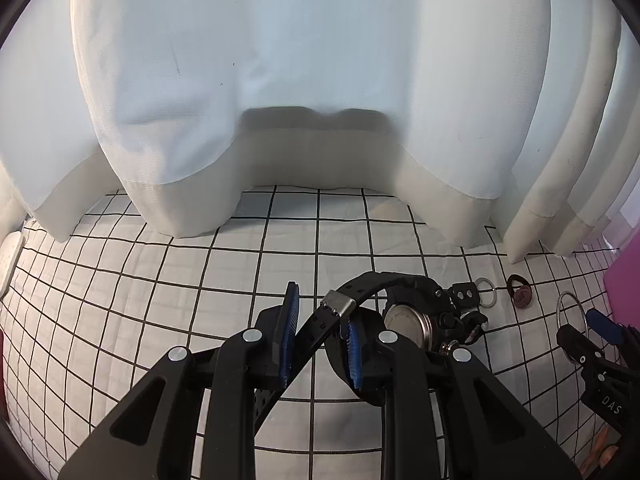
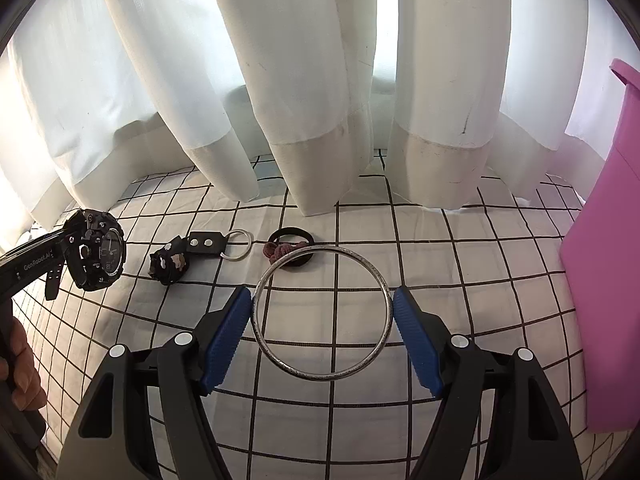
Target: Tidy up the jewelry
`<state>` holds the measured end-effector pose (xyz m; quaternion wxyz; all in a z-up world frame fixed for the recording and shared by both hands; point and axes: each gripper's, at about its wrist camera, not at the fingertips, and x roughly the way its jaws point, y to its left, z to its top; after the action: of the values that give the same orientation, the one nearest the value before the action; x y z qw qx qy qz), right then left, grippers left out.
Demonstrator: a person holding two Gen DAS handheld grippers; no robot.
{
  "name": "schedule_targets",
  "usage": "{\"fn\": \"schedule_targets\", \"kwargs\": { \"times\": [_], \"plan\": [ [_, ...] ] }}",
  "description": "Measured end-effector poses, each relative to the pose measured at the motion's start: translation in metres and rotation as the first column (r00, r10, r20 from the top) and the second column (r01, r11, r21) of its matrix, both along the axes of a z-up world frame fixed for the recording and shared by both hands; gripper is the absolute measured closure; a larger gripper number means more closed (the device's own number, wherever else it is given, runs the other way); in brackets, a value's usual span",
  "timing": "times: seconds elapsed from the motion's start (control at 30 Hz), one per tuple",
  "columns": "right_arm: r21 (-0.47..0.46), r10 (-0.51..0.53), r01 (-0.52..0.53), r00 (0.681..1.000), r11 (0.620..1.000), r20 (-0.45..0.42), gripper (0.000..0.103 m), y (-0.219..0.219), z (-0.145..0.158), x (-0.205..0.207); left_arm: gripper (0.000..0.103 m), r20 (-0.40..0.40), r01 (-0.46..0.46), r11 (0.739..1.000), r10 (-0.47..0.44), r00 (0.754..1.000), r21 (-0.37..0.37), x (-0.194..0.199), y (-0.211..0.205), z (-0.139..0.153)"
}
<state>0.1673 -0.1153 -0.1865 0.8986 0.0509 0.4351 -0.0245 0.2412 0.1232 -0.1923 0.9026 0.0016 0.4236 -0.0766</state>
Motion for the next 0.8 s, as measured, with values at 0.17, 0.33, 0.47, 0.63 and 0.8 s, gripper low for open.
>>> {"fn": "schedule_targets", "kwargs": {
  "times": [0.17, 0.33, 0.47, 0.63, 0.8],
  "plan": [
    [-0.007, 0.001, -0.001, 1.000, 1.000, 0.029, 0.033, 0.004, 0.020, 0.001, 0.082, 0.007, 0.011, 1.000, -0.011, 1.000, 0.003, -0.004, 0.001, 0.017],
    [-0.010, -0.001, 0.001, 0.998, 1.000, 0.061, 0.033, 0.006, 0.049, -0.003, 0.082, 0.022, 0.035, 0.999, -0.035, 0.999, 0.002, -0.012, 0.001, 0.040],
    [-0.019, 0.007, -0.006, 0.997, 1.000, 0.081, 0.033, 0.011, 0.072, -0.008, 0.082, 0.043, 0.065, 0.998, -0.065, 0.997, -0.004, -0.021, -0.002, 0.061],
    [-0.022, 0.001, 0.001, 0.993, 1.000, 0.121, 0.033, 0.011, 0.104, -0.023, 0.082, 0.064, 0.108, 0.994, -0.106, 0.992, -0.024, -0.035, -0.008, 0.084],
    [-0.004, -0.033, 0.034, 0.986, 0.999, 0.163, 0.033, 0.003, 0.133, -0.043, 0.082, 0.082, 0.175, 0.984, -0.172, 0.982, -0.034, -0.054, -0.023, 0.107]
  ]
}}
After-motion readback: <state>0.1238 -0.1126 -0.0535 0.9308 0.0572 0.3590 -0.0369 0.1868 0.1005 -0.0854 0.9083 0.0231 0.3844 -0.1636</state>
